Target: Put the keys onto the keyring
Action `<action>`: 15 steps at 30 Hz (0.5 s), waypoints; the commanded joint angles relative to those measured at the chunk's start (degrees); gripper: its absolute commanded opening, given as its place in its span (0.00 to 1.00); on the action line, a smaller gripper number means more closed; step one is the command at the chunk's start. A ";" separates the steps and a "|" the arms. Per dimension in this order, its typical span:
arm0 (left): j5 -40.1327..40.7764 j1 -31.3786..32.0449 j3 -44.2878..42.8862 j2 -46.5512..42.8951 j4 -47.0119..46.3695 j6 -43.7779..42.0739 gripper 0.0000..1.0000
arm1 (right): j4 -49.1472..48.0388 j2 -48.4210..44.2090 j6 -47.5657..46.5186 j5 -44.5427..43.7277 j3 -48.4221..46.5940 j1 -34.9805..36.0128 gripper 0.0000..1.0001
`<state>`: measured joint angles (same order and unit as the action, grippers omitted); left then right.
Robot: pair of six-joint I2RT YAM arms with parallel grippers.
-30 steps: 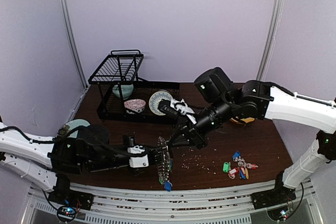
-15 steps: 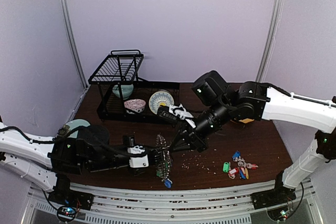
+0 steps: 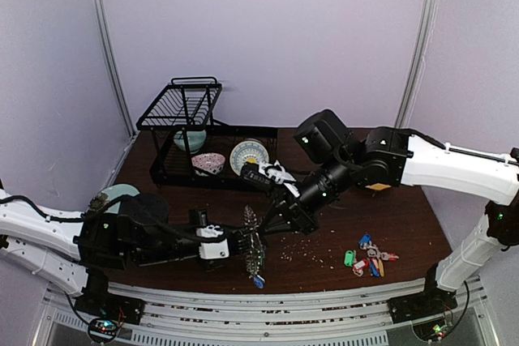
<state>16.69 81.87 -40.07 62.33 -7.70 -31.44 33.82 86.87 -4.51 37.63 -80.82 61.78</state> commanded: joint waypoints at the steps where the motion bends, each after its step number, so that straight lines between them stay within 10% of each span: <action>1: -1.53 0.31 0.25 -2.02 -7.71 1.46 0.00 | -0.90 -0.15 0.74 -2.41 1.52 -1.09 0.00; 15: -4.36 0.31 1.43 -4.05 -8.69 3.08 0.00 | -2.14 -1.78 1.14 -1.61 4.25 -3.05 0.00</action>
<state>15.29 81.80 -38.68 61.25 -8.34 -29.15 31.20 86.56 -4.12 37.91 -78.26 60.64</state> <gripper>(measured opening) 0.006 0.005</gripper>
